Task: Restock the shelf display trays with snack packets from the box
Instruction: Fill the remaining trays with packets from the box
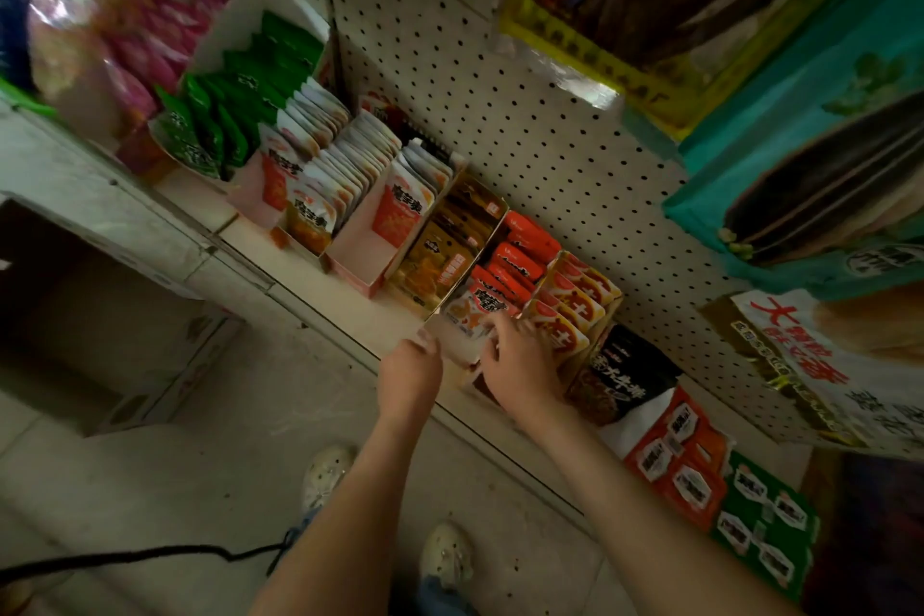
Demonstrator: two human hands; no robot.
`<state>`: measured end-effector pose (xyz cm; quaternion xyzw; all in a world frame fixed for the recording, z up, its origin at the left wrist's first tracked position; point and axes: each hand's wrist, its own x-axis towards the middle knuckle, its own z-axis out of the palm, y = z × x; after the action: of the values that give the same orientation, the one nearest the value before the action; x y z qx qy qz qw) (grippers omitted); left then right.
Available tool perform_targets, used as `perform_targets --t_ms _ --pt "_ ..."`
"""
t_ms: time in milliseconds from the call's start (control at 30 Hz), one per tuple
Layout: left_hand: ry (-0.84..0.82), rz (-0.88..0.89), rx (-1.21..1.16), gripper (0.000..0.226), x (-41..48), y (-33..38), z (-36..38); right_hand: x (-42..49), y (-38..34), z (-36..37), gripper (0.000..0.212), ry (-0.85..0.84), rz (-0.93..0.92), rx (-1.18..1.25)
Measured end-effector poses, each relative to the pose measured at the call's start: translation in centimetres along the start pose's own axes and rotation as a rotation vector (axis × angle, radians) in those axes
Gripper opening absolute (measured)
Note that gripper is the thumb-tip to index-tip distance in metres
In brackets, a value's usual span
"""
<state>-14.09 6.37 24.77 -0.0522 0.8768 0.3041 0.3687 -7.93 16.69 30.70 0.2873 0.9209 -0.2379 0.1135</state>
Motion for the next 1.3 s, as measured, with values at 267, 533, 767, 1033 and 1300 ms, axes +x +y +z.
perform_targets --t_ms 267,533,767,1033,1300 --pt "-0.207 -0.010 0.006 0.031 4.1 0.8 1.5 2.3 1.8 1.6 0.026 -0.176 -0.043 -0.136" --pt "-0.235 -0.051 0.067 0.027 4.4 1.0 1.8 2.7 2.1 2.8 0.031 -0.228 -0.042 -0.166" --pt "-0.233 -0.011 0.140 0.029 3.0 0.6 1.0 2.1 1.2 3.1 0.031 -0.212 -0.001 -0.257" --pt "-0.253 0.049 0.180 0.032 2.2 -0.5 0.0 1.5 -1.7 3.3 0.027 0.002 0.114 -0.339" --pt "-0.307 -0.082 -0.167 0.054 4.6 -1.0 -3.8 5.4 -7.1 4.4 0.043 -0.056 -0.084 -0.194"
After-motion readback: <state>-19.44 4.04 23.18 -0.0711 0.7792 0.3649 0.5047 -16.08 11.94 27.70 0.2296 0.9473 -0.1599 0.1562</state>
